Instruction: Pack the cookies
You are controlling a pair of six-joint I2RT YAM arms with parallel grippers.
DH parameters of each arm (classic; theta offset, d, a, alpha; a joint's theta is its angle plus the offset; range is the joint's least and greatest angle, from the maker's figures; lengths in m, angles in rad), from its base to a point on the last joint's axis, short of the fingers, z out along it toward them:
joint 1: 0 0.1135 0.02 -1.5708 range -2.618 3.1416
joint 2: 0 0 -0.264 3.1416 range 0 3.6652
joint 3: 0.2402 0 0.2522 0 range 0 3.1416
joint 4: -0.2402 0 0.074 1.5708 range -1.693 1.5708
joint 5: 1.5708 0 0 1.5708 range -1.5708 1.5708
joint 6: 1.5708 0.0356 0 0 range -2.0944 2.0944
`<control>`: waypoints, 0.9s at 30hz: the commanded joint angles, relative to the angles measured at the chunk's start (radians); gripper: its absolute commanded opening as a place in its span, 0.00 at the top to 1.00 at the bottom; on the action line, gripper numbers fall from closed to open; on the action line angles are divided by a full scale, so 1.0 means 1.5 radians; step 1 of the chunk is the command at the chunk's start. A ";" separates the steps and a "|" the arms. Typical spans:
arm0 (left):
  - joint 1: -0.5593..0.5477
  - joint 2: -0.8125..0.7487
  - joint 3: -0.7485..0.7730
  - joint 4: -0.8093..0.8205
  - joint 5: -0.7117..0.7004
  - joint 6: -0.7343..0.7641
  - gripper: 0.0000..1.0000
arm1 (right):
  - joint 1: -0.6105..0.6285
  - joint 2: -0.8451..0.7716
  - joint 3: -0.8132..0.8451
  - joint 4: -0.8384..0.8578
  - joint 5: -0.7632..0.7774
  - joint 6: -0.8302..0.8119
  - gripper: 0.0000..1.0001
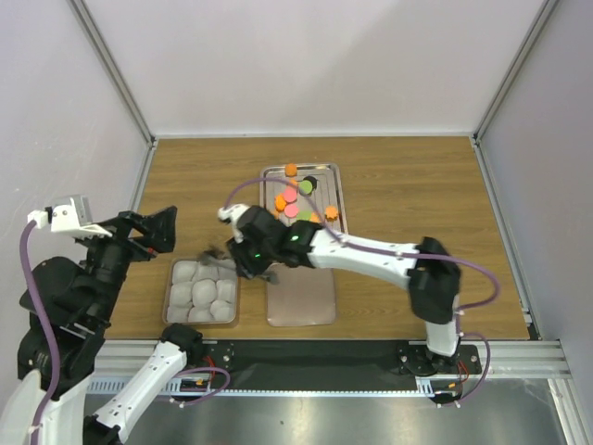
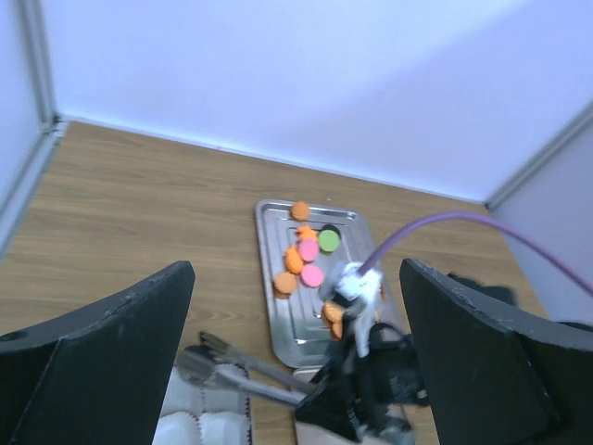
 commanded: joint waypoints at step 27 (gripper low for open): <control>-0.003 -0.017 -0.014 -0.143 -0.100 0.001 0.00 | 0.085 0.227 0.300 -0.030 0.068 -0.039 0.74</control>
